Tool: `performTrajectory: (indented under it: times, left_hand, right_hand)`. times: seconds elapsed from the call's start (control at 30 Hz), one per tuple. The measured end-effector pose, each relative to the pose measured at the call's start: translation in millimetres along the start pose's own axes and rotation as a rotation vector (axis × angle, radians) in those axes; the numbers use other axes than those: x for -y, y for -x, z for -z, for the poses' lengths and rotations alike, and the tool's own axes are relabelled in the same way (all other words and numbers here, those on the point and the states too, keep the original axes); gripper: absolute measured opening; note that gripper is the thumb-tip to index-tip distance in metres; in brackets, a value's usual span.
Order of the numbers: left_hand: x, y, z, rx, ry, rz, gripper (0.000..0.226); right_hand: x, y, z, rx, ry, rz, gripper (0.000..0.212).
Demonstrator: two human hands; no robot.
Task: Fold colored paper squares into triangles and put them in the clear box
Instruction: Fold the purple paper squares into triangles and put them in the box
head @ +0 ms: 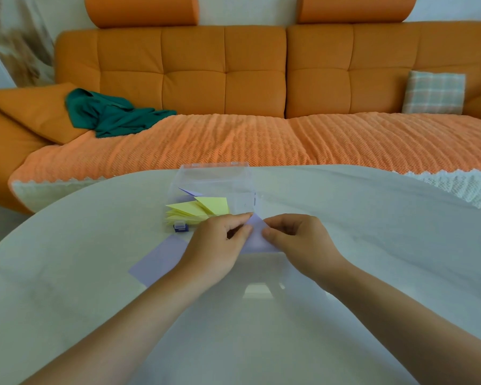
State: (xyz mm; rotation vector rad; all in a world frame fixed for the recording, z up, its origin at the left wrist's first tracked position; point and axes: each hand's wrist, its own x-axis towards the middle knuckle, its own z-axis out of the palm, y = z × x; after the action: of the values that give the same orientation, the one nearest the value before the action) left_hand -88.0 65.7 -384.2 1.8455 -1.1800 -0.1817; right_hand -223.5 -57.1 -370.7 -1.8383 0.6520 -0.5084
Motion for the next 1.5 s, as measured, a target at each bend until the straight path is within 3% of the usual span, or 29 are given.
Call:
performTrajectory:
  times: [0.13, 0.37, 0.67, 1.03, 1.23, 1.4, 1.5]
  left_hand:
    - [-3.5, 2.2, -4.5, -0.062, 0.059, 0.034, 0.021]
    - [-9.3, 3.7, -8.5, -0.016, 0.002, -0.008, 0.019]
    - [-12.7, 3.4, -12.0, -0.009, -0.03, -0.05, 0.034]
    - [-16.0, 5.2, -9.5, -0.037, -0.011, -0.024, 0.02]
    - [-16.5, 7.7, -9.9, -0.016, -0.053, -0.033, 0.026]
    - [-18.2, 7.1, -10.4, -0.029, -0.04, -0.034, 0.023]
    - [-18.2, 8.7, -11.7, 0.007, -0.037, -0.003, 0.023]
  right_hand:
    - [-0.9, 2.2, -3.5, 0.017, 0.094, 0.055, 0.026]
    - [0.2, 6.4, -5.6, -0.011, 0.235, 0.163, 0.029]
    - [-1.5, 4.8, -1.2, -0.008, 0.358, 0.172, 0.029]
    - [0.2, 3.8, 0.4, 0.011, 0.233, 0.12, 0.03]
    - [2.0, 6.2, -0.9, 0.049, 0.281, 0.075, 0.031]
    - [1.2, 1.5, 1.9, -0.052, 0.23, 0.04, 0.019]
    - [-0.3, -1.1, 1.7, -0.037, 0.241, 0.019, 0.023]
